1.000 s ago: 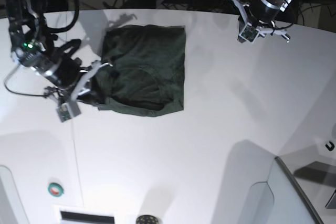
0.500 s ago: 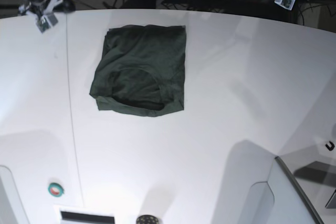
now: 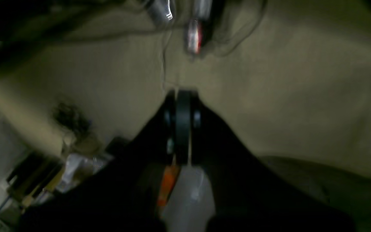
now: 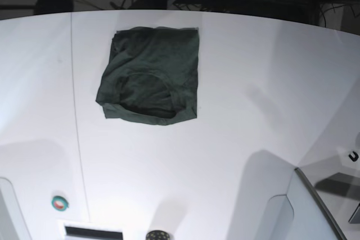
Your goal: Layout the t-shirt on the table in an organized manner, then fold the t-shirt properly
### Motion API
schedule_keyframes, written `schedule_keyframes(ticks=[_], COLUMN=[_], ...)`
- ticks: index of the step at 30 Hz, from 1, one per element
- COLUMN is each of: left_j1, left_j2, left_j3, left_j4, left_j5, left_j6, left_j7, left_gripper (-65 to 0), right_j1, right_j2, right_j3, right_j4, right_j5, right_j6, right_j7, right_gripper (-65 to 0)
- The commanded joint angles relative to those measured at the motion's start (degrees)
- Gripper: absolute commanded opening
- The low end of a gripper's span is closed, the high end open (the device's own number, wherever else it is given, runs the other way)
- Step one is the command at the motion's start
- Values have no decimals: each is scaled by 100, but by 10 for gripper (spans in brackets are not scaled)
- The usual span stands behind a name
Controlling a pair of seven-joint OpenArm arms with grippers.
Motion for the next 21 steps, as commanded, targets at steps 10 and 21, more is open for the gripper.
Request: schedule_keyframes(ticks=[10,21], left_j1=[-1522,-1812], left_j2=[581,1091], left_j3=[1581,1713], left_j4=[-2475,-2902], left_j5=[42,7], left_j6=[2455,3809], left_j7=[-215,-162], left_gripper=[-650,-650], right_j1=[2567,2171], right_j2=[-1004,-441], right_j3=[-1449,-1177], right_j4=[-5923,-5694], right_j5=[-2456,-2483], right_j6=[-4,-13], right_j7=[3738,4256], right_gripper=[-642,-642])
